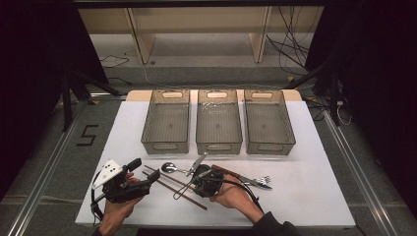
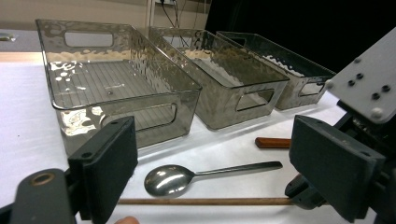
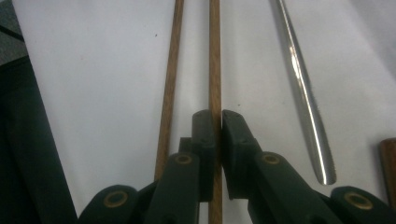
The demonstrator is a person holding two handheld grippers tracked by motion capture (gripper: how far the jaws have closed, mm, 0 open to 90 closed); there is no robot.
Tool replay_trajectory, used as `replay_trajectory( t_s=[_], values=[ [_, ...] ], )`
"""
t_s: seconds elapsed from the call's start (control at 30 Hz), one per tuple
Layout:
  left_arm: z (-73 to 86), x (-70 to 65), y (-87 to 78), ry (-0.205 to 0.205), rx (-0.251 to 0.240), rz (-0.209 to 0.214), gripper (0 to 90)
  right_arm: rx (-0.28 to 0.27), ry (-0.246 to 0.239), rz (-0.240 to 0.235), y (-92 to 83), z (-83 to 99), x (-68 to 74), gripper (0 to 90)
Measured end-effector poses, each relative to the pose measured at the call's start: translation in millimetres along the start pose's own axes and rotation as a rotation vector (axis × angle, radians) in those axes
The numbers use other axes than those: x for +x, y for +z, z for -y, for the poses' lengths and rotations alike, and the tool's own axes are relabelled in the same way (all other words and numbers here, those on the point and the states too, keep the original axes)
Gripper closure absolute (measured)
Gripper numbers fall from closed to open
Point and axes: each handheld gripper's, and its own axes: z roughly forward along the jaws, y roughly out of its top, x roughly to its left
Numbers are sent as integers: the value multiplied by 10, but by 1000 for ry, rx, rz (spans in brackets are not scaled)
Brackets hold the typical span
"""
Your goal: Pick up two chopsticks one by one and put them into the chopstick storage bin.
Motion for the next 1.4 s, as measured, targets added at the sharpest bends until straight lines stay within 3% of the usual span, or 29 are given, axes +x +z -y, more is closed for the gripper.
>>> replay_trajectory(
  t_s=[0.4, 0.83, 1.4],
  values=[
    [-8, 7, -25, 2, -20, -12, 146, -141, 29, -12, -317, -95, -114, 851],
    [-11, -4, -32, 31, -22, -26, 143, -288, 91, 39, -563, -402, -375, 850],
    [-16, 13, -46, 31, -25, -32, 143, -347, 175, 97, -570, -879, -643, 850]
  ],
)
